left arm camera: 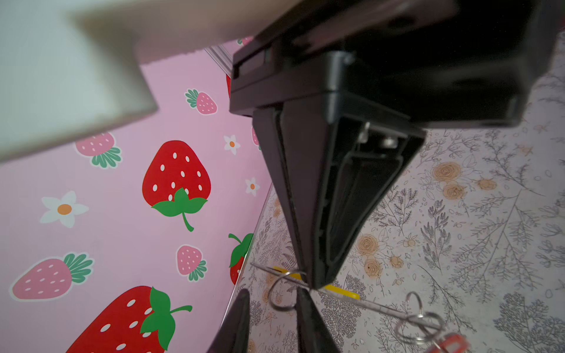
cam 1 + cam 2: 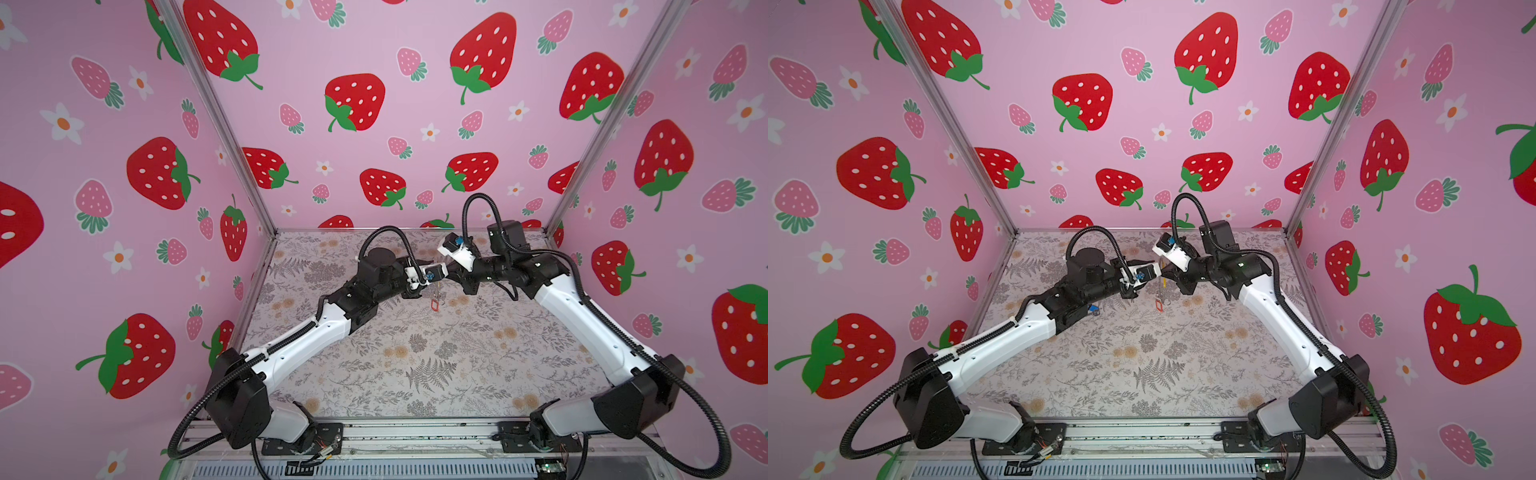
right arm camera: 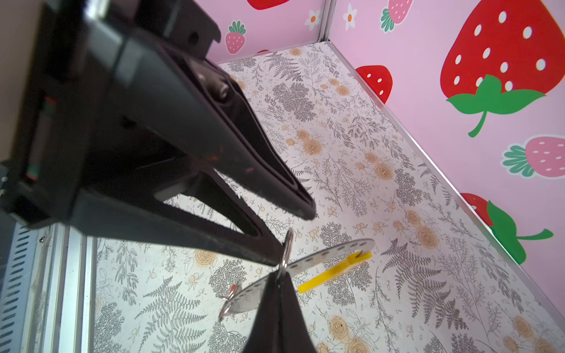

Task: Put the keys on the keyring

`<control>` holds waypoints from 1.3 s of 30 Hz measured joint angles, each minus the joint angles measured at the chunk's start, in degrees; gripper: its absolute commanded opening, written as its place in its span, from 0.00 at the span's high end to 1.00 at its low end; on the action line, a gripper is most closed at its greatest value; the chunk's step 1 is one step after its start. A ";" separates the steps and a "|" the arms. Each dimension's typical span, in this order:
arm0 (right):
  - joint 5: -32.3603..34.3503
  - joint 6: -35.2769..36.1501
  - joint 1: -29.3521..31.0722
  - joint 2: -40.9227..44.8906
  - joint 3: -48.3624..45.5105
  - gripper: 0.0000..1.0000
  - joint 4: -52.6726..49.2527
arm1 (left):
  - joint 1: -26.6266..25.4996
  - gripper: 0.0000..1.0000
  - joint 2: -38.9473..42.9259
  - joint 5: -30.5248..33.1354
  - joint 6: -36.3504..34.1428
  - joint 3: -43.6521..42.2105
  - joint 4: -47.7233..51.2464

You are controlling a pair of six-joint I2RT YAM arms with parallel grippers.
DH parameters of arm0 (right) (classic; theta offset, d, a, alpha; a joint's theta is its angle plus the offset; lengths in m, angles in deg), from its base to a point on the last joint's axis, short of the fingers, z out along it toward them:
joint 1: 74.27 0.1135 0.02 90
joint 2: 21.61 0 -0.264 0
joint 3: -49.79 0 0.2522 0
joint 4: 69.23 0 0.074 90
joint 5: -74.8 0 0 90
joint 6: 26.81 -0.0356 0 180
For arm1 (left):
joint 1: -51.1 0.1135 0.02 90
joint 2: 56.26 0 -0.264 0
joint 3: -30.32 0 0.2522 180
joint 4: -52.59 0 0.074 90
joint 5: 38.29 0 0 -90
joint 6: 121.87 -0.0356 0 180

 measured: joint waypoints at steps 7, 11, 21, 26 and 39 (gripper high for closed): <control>0.42 0.98 0.04 -0.31 0.98 1.00 -1.44 | 0.00 0.71 -0.39 -0.48 -0.26 0.37 0.92; 0.66 1.60 0.17 -0.42 0.98 1.00 -1.97 | 0.00 0.72 -0.39 -0.52 -0.26 0.46 1.22; 0.87 1.97 0.26 -0.72 0.98 1.00 -2.29 | 0.00 0.74 -0.39 -0.44 -0.22 0.48 1.18; 0.85 1.99 0.26 -0.72 0.98 1.00 -2.29 | 0.00 0.76 -0.39 -0.52 -0.17 0.48 1.18; 0.85 1.99 0.66 -1.20 1.03 1.00 -2.34 | 0.00 0.79 -0.70 -0.63 0.00 0.68 0.55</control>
